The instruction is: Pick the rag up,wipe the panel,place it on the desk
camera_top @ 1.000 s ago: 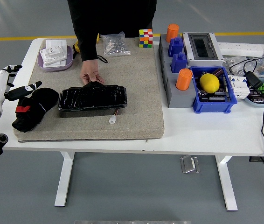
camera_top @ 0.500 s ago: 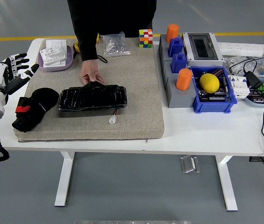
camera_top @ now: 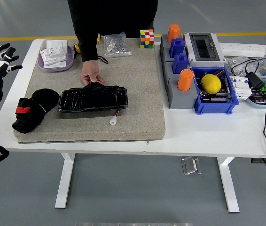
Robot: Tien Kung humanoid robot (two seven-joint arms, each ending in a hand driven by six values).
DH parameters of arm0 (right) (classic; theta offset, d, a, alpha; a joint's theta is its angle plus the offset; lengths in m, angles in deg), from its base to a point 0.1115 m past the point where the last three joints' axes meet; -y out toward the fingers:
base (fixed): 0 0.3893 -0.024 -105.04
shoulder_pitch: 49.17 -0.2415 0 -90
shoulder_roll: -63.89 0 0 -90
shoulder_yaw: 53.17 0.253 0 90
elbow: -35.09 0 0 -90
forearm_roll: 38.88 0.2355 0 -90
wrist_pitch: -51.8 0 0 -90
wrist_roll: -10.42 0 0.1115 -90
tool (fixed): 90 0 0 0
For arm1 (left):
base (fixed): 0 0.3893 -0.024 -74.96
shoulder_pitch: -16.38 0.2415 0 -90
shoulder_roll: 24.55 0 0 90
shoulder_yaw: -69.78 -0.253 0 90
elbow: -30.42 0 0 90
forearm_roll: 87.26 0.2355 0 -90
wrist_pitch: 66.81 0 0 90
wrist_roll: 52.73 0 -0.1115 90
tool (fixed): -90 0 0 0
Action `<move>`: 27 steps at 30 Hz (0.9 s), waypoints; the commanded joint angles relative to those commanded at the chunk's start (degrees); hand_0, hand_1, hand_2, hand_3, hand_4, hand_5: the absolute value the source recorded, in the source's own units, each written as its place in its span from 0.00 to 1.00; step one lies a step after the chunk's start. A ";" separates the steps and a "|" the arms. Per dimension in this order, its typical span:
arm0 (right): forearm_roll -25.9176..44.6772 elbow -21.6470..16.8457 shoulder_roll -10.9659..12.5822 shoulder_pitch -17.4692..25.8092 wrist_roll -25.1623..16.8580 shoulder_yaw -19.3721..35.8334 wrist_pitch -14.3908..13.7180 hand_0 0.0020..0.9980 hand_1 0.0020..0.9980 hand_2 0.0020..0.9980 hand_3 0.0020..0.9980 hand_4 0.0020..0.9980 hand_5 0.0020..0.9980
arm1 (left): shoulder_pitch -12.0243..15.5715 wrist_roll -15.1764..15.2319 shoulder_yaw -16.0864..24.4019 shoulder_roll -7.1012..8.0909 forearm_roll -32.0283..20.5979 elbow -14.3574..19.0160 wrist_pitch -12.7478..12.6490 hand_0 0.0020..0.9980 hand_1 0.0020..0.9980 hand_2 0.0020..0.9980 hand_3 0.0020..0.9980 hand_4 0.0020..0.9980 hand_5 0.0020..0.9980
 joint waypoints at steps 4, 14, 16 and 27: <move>-0.39 0.00 -0.04 -0.05 0.07 0.29 -0.02 0.73 0.56 0.67 0.58 1.00 0.42 | 0.06 0.01 -0.12 0.35 0.14 0.53 0.27 0.49 0.68 0.72 0.72 0.88 0.49; -1.47 0.00 -0.17 -0.29 0.29 0.61 0.08 0.73 0.56 0.67 0.58 1.00 0.42 | 0.61 0.13 -0.56 0.30 -0.47 0.89 0.36 0.49 0.68 0.72 0.69 0.86 0.47; -1.71 0.00 -0.14 -0.33 0.36 0.70 0.11 0.73 0.56 0.67 0.58 1.00 0.42 | 0.76 0.19 -0.60 0.35 -0.51 0.87 0.36 0.49 0.68 0.72 0.69 0.86 0.47; -2.54 0.00 0.05 -0.42 0.55 0.64 0.33 0.73 0.56 0.67 0.58 1.00 0.42 | 1.49 0.38 -0.80 0.18 -1.42 1.05 0.25 0.49 0.68 0.72 0.67 0.85 0.45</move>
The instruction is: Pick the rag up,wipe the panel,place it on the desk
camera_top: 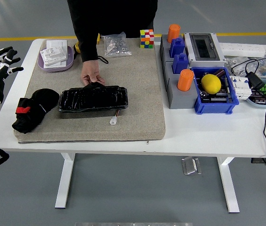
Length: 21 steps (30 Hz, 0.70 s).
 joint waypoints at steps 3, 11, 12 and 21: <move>-0.44 0.00 0.03 0.01 0.08 0.17 0.05 0.73 0.56 0.67 0.58 1.00 0.42 | 0.15 0.05 -0.19 0.11 -0.30 -0.07 0.00 0.49 0.68 0.72 0.67 0.85 0.45; -0.92 0.00 0.11 0.04 0.20 0.21 0.19 0.73 0.56 0.67 0.58 1.00 0.42 | 0.50 0.21 -0.37 0.38 -0.50 -0.38 -0.13 0.50 0.67 0.72 0.65 0.84 0.44; -0.97 0.00 0.12 0.01 0.23 0.27 0.20 0.73 0.56 0.67 0.58 1.00 0.42 | 0.51 0.22 -0.36 0.37 -0.58 -0.39 -0.13 0.50 0.67 0.72 0.65 0.84 0.44; -0.95 0.00 0.19 -0.10 0.30 0.62 0.28 0.73 0.56 0.67 0.58 1.00 0.42 | 0.33 0.10 -0.47 0.28 -0.51 -0.33 -0.10 0.50 0.67 0.72 0.65 0.84 0.44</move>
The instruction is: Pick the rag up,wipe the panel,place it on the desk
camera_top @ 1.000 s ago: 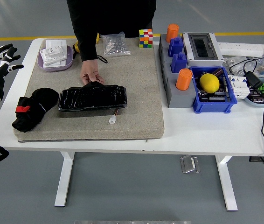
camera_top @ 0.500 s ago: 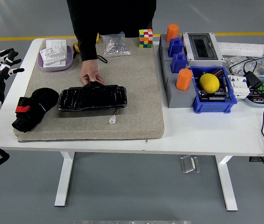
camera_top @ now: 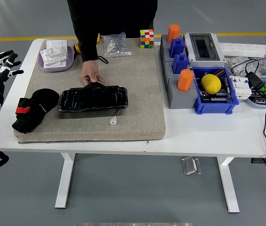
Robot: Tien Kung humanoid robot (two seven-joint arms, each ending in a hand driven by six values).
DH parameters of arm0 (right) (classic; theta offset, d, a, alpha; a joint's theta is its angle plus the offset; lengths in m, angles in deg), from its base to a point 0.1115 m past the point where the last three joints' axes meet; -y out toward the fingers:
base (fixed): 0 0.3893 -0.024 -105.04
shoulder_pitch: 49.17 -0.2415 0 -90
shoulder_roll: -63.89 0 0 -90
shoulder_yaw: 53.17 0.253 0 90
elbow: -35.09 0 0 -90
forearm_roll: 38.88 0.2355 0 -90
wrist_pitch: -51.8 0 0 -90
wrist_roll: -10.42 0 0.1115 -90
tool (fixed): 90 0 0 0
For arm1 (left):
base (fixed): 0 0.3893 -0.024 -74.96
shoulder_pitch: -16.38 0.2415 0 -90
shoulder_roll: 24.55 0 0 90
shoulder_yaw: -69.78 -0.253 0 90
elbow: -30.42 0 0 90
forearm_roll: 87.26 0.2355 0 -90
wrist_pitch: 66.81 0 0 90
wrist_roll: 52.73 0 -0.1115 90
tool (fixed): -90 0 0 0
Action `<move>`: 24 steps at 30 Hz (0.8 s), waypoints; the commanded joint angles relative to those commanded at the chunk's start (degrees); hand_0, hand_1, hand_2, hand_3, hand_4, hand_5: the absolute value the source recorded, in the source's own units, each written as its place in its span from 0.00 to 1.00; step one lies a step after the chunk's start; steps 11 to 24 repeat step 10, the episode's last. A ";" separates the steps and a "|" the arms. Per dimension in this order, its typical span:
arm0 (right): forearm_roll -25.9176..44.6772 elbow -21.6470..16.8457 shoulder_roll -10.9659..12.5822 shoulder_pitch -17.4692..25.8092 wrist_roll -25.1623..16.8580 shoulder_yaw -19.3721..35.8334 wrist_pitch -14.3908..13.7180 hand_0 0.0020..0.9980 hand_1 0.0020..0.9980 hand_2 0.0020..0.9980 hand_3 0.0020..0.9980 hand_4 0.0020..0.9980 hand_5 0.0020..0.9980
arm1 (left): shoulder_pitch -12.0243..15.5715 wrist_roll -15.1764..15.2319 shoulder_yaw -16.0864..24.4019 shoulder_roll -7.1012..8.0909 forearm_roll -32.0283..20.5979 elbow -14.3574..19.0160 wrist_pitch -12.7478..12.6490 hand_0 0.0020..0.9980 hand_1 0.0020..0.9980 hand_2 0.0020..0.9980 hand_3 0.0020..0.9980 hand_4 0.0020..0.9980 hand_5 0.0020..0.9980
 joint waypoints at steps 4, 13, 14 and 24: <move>0.28 0.00 -0.16 -0.05 -0.09 -0.18 -0.02 0.73 0.56 0.67 0.58 1.00 0.42 | -0.19 -0.03 -0.11 0.05 0.04 0.07 -0.02 0.50 0.67 0.71 0.65 0.84 0.43; 0.55 0.00 -0.22 -0.14 -0.10 -0.10 -0.06 0.73 0.56 0.67 0.58 1.00 0.42 | -0.63 -0.08 -0.47 0.22 0.08 -0.13 -0.01 0.50 0.67 0.71 0.65 0.84 0.43; 0.55 0.00 -0.22 -0.14 -0.10 -0.10 -0.06 0.73 0.56 0.67 0.58 1.00 0.42 | -0.63 -0.08 -0.47 0.22 0.08 -0.13 -0.01 0.50 0.67 0.71 0.65 0.84 0.43; 0.55 0.00 -0.22 -0.14 -0.10 -0.10 -0.06 0.73 0.56 0.67 0.58 1.00 0.42 | -0.63 -0.08 -0.47 0.22 0.08 -0.13 -0.01 0.50 0.67 0.71 0.65 0.84 0.43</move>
